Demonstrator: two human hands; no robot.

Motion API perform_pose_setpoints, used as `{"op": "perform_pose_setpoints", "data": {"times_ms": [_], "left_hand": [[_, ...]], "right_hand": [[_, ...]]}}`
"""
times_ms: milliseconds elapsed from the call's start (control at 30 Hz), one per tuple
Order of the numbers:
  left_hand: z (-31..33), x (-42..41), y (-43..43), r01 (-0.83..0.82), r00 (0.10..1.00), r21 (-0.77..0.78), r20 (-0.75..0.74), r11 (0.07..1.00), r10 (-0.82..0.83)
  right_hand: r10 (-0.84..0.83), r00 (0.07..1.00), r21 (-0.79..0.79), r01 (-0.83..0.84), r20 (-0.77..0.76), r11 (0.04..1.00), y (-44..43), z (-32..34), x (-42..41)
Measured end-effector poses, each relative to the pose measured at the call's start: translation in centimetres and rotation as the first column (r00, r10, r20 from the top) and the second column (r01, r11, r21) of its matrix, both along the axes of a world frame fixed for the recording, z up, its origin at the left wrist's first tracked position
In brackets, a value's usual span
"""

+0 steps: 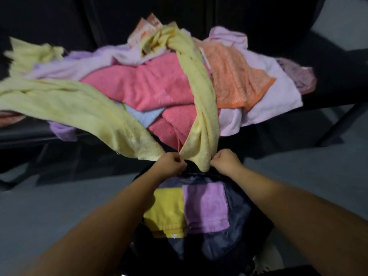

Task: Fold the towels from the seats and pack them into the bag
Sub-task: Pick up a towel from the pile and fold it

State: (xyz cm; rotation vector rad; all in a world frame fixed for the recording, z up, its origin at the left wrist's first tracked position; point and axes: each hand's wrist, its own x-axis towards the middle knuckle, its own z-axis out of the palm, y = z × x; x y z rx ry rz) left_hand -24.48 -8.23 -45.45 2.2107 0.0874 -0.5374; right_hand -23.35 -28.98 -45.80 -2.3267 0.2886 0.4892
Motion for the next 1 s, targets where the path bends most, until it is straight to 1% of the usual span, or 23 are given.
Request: {"op": "perform_pose_setpoints", "data": {"times_ms": [67,133,200,267,367,433,467,533,600,633,667,700,733,800,833,900,1000], "left_hand": [[4.6,0.9,0.4,0.035,0.999,-0.013,0.037,0.999,-0.035],[8.7,2.1,0.7,0.028,0.995,-0.018,0.101,0.999,-0.026],[12.2,3.5,0.9,-0.021,0.982,-0.049,0.187,0.999,0.03],[15.1,4.8,0.6,-0.051,0.963,-0.088,0.259,0.995,0.072],[17.2,7.0,-0.2,-0.114,0.934,-0.15,0.32,0.982,0.157],[17.4,8.9,-0.9,-0.187,0.92,-0.262,0.291,0.947,0.263],[17.3,9.8,-1.3,-0.222,0.914,-0.298,0.268,0.929,0.304],[16.9,11.2,-1.9,-0.265,0.909,-0.365,0.214,0.892,0.358],[16.0,12.5,-2.2,-0.282,0.911,-0.416,0.167,0.864,0.377],[15.5,12.9,-2.3,-0.28,0.912,-0.424,0.164,0.861,0.377],[15.4,13.0,-2.4,-0.278,0.911,-0.432,0.163,0.858,0.378],[15.5,13.0,-2.4,-0.278,0.912,-0.442,0.158,0.853,0.379],[15.7,13.0,-2.4,-0.277,0.914,-0.449,0.148,0.849,0.377],[16.3,12.9,-2.5,-0.282,0.924,-0.473,0.1,0.835,0.369],[16.7,12.7,-2.5,-0.298,0.925,-0.51,0.057,0.807,0.377],[17.7,12.2,-2.7,-0.34,0.907,-0.603,-0.007,0.722,0.421],[19.6,10.4,-2.9,-0.343,0.885,-0.697,-0.014,0.63,0.466]], "right_hand": [[0.035,0.999,0.074,-0.035,0.002,0.997,-0.1,3.9,0.9],[0.054,0.998,0.102,-0.057,0.038,0.993,-0.7,7.8,2.0],[0.051,0.993,0.097,-0.062,0.107,0.993,-1.4,11.5,3.7],[0.025,0.978,0.094,-0.046,0.206,0.994,-1.8,14.7,5.8],[-0.048,0.954,0.185,-0.008,0.296,0.983,-1.4,17.1,8.7],[-0.066,0.946,0.229,-0.009,0.319,0.973,-0.3,17.4,10.2],[-0.041,0.944,0.213,-0.032,0.328,0.977,0.4,17.2,10.8],[0.035,0.939,0.116,-0.079,0.343,0.99,1.7,16.4,11.3],[0.1,0.912,-0.012,-0.104,0.398,0.994,2.5,15.4,11.3],[0.121,0.887,-0.048,-0.111,0.446,0.993,2.7,14.8,11.3],[0.126,0.862,-0.049,-0.117,0.49,0.992,2.7,14.5,11.2],[0.116,0.846,-0.007,-0.132,0.52,0.991,2.7,14.4,11.1],[0.1,0.842,0.068,-0.159,0.531,0.985,2.6,14.5,11.1],[0.096,0.852,0.232,-0.246,0.515,0.941,2.4,15.4,10.5],[0.12,0.849,0.269,-0.292,0.514,0.918,2.4,16.0,9.9],[0.186,0.837,0.259,-0.359,0.515,0.897,2.4,17.1,8.4],[0.239,0.856,0.264,-0.388,0.459,0.883,2.3,18.0,6.0]]}}
